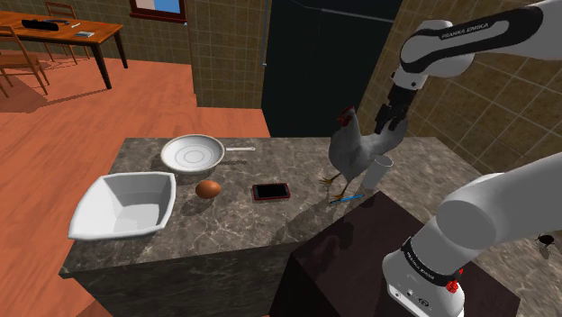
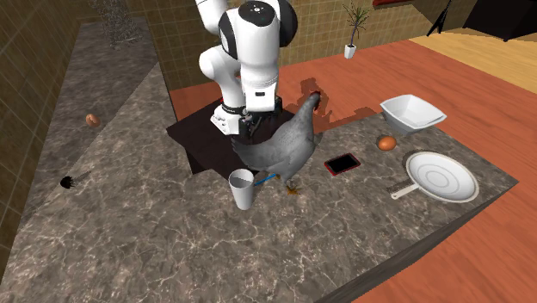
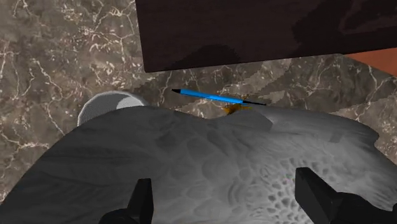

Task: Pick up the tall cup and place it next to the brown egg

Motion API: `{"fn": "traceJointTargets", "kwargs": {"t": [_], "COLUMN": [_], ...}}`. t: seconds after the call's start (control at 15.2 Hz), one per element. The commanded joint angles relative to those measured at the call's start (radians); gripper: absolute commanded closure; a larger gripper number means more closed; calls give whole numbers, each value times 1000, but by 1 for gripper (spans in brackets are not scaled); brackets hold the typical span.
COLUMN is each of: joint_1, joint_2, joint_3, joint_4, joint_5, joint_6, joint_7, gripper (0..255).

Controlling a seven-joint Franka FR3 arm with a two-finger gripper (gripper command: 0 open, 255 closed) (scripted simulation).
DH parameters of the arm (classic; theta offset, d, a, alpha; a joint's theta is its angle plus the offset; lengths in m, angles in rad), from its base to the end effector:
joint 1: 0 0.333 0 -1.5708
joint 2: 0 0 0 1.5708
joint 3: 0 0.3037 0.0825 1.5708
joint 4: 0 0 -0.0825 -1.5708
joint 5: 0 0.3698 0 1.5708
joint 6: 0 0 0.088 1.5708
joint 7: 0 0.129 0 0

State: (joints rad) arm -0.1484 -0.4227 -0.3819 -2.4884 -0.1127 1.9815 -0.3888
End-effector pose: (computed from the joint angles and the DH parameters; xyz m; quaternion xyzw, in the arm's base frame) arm 0.3371 -0.2052 0.3924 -0.9979 0.0257 0.0370 0.0467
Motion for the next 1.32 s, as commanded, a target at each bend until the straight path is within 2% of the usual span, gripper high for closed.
{"fn": "traceJointTargets", "kwargs": {"t": [0.0,0.4,0.79,1.25], "joint_1": [-9,-24,-59,-72], "joint_2": [60,271,517,586], "joint_3": [-36,-134,-193,-181], "joint_4": [1,45,128,98], "joint_5": [-4,31,136,185], "joint_6": [42,157,248,334], "joint_7": [-38,-164,-321,-360], "gripper": [0,0,0,0]}}
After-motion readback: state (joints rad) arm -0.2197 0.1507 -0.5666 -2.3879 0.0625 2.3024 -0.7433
